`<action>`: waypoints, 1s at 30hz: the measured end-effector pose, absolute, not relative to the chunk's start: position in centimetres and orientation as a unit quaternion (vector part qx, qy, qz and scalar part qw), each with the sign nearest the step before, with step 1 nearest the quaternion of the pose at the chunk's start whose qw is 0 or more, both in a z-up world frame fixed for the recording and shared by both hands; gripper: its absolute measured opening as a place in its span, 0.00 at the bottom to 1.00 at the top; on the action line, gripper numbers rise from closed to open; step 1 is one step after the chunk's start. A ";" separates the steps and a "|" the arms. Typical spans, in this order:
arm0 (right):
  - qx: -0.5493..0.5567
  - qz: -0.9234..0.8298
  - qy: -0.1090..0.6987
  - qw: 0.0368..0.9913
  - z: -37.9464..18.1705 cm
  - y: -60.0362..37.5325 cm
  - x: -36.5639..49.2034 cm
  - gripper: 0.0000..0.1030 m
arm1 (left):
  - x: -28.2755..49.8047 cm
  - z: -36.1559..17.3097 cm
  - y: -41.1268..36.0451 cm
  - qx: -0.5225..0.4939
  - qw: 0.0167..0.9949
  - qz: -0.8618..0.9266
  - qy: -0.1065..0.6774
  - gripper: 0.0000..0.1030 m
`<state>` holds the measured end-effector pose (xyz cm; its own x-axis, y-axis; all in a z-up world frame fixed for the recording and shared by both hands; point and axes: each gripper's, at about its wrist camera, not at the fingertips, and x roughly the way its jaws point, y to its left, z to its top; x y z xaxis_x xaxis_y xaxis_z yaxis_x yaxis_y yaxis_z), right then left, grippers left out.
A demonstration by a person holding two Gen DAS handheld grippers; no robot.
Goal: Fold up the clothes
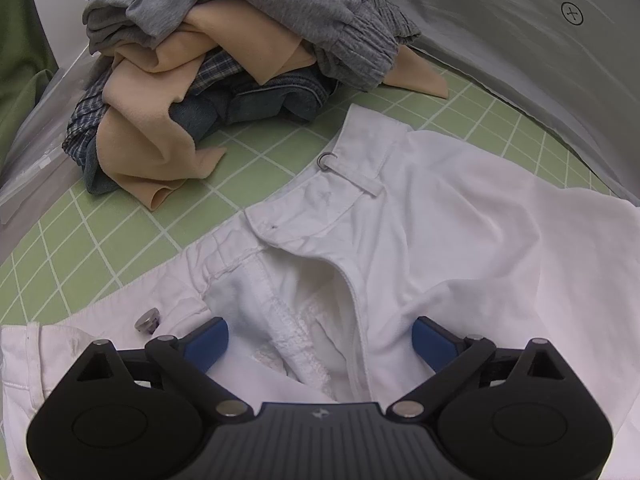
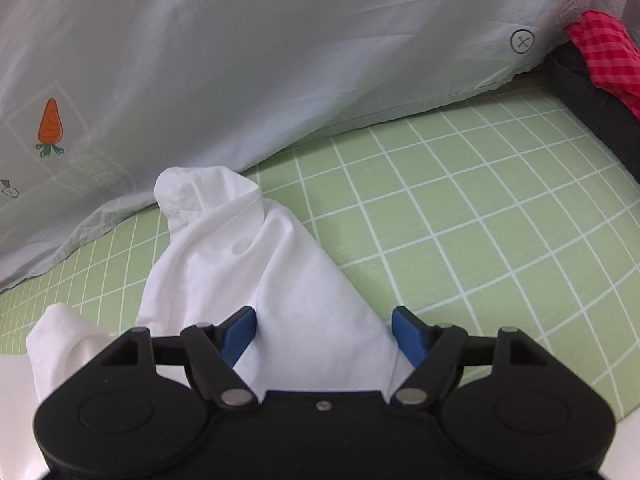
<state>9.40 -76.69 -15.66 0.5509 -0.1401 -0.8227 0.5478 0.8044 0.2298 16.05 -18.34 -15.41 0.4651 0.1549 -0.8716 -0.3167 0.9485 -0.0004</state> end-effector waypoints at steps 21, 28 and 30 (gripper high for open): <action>0.071 -0.192 0.323 0.924 -5.6 -69.5 5.4 0.28 | 16.6 -15.5 -18.3 -0.085 0.846 0.142 0.506 0.99; 0.215 -0.169 0.305 0.912 -6.6 -72.1 3.3 0.50 | 16.6 -15.5 -18.3 -0.086 0.845 0.143 0.508 0.99; 0.261 -0.211 0.270 0.903 -6.1 -75.3 2.1 0.66 | 16.6 -15.5 -18.3 -0.086 0.845 0.144 0.508 1.00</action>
